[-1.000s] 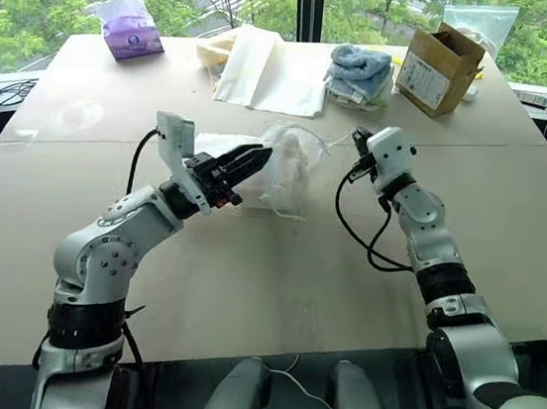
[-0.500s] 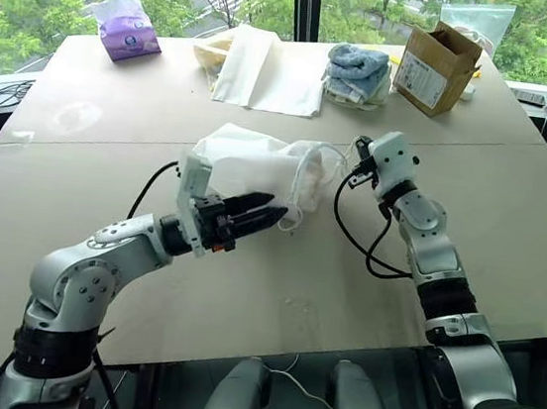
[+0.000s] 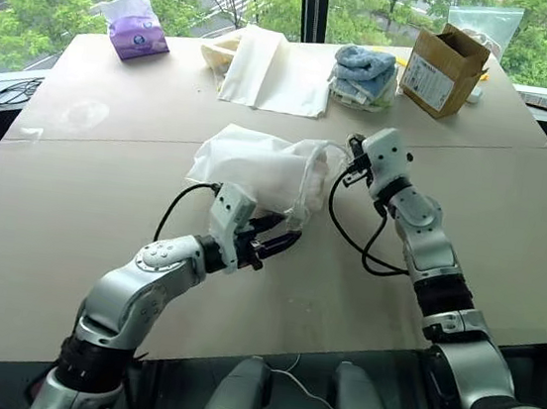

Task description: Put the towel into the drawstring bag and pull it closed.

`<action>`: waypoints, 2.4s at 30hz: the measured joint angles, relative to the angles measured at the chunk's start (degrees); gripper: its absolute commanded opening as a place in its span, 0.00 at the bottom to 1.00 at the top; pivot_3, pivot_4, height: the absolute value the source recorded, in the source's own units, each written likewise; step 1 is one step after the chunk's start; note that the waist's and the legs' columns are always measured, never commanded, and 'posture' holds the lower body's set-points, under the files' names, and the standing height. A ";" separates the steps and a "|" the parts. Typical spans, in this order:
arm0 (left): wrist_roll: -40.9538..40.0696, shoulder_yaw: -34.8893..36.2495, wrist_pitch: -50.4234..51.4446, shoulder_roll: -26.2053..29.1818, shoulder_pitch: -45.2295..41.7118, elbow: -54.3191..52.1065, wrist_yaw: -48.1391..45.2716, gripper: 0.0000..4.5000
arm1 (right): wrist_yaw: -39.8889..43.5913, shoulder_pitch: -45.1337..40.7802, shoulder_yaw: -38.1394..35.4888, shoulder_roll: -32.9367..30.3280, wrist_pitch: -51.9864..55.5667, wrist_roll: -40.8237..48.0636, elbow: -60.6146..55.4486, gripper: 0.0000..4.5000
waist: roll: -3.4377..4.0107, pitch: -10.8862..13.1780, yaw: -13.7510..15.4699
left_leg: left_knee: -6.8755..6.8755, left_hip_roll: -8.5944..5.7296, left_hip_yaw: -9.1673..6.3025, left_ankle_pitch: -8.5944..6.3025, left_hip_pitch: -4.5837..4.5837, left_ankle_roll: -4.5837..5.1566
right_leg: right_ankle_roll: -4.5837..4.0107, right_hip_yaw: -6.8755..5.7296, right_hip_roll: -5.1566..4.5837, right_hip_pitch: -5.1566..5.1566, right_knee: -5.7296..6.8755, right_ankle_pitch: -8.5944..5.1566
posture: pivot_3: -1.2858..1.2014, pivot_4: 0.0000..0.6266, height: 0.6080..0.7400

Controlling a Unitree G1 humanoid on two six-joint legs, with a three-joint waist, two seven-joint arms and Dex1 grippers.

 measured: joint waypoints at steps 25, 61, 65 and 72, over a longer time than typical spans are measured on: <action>15.45 1.42 -13.48 -6.24 -0.85 9.60 5.41 0.00 | 0.00 1.18 0.98 0.21 1.26 -0.01 -1.84 0.00 | 0.00 0.00 -0.02 | 0.02 0.00 -0.02 0.00 -0.01 0.00 | 0.00 -0.02 0.00 -0.01 0.02 0.00 | 0.52 0.24 1.00; 51.93 21.33 -21.36 -1.51 -12.64 17.19 51.99 0.00 | -38.91 5.13 -14.01 0.84 7.37 0.74 -9.48 0.00 | -0.02 -0.02 0.01 | 0.02 -0.03 0.02 0.00 -0.07 0.00 | 0.01 -0.01 -0.02 -0.08 0.07 0.00 | 0.52 0.24 1.00; 48.90 21.28 -24.04 1.37 -19.06 19.12 47.20 0.00 | -33.20 1.94 -10.85 -2.80 2.66 -0.95 -10.89 0.00 | -0.03 -0.02 -0.12 | 0.03 -0.02 0.05 0.01 -0.12 -0.01 | 0.01 0.00 -0.01 -0.15 0.10 0.01 | 0.52 0.24 1.00; 42.96 16.68 -28.75 1.39 -32.46 22.71 37.81 0.00 | -26.50 -7.84 -5.49 -4.33 -2.05 -2.74 -14.28 0.00 | -0.06 -0.03 -0.10 | 0.02 -0.05 0.00 0.00 -0.22 0.00 | 0.01 -0.05 -0.05 -0.20 0.01 0.01 | 0.52 0.24 1.00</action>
